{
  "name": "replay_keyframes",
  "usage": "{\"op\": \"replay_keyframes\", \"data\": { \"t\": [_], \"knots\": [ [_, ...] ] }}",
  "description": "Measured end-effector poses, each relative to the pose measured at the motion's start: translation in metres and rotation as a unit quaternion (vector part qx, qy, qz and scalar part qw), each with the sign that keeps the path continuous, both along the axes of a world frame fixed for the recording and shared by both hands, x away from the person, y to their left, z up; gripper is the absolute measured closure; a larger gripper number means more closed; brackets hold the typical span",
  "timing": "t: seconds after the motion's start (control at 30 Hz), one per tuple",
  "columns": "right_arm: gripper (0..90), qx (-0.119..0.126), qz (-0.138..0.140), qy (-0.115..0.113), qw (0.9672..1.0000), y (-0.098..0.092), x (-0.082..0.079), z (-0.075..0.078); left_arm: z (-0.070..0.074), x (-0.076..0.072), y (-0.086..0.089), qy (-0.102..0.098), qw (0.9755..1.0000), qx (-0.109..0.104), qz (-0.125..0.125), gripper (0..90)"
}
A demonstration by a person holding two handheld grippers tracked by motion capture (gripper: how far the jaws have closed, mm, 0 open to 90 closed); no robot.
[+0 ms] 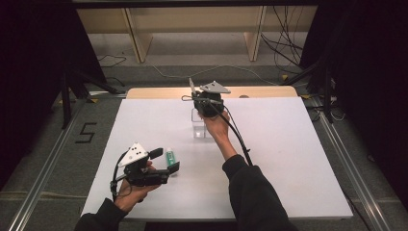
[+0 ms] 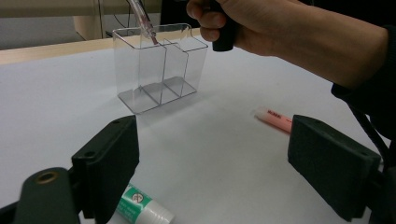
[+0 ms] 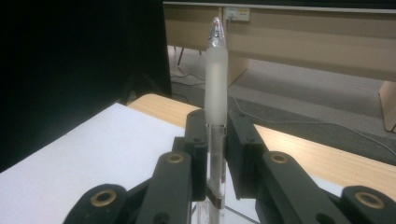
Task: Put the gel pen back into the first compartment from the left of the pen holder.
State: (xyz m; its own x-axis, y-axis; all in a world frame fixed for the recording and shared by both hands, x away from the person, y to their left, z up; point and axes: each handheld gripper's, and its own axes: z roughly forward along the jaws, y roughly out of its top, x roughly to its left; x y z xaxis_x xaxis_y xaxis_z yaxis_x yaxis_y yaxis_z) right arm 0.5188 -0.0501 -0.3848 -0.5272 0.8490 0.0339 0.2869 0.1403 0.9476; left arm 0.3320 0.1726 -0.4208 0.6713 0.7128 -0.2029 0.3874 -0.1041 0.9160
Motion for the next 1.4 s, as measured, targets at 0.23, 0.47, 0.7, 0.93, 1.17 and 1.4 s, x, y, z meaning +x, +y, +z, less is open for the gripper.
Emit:
{"op": "replay_keyframes", "data": {
  "t": [0.23, 0.47, 0.7, 0.93, 1.17, 1.4],
  "knots": [
    [79.7, -0.001, -0.003, 0.003, 1.0000, 0.003, 0.000, -0.004, 0.000, 0.000, 0.000, -0.002, 1.0000, 0.000, 0.001, 16.1],
    [79.7, -0.006, -0.006, 0.007, 0.9999, 0.005, 0.001, -0.008, 0.000, 0.000, 0.000, -0.001, 1.0000, 0.001, -0.001, 16.1],
    [79.6, -0.010, -0.009, 0.014, 0.9998, 0.005, 0.000, -0.010, 0.000, 0.000, 0.000, -0.002, 1.0000, -0.001, 0.000, 16.1],
    [79.4, -0.010, -0.008, 0.015, 0.9998, 0.004, -0.001, -0.016, 0.000, 0.000, 0.000, -0.002, 1.0000, -0.001, 0.002, 16.0],
    [78.9, -0.013, -0.009, 0.023, 0.9996, 0.001, -0.004, -0.023, 0.000, 0.000, 0.001, -0.001, 1.0000, 0.000, 0.006, 16.1],
    [41.4, 0.004, -0.002, 0.044, 0.9990, -0.009, -0.008, -0.018, 0.001, 0.001, 0.003, -0.003, 0.9997, -0.005, 0.022, 16.0]
  ]
}}
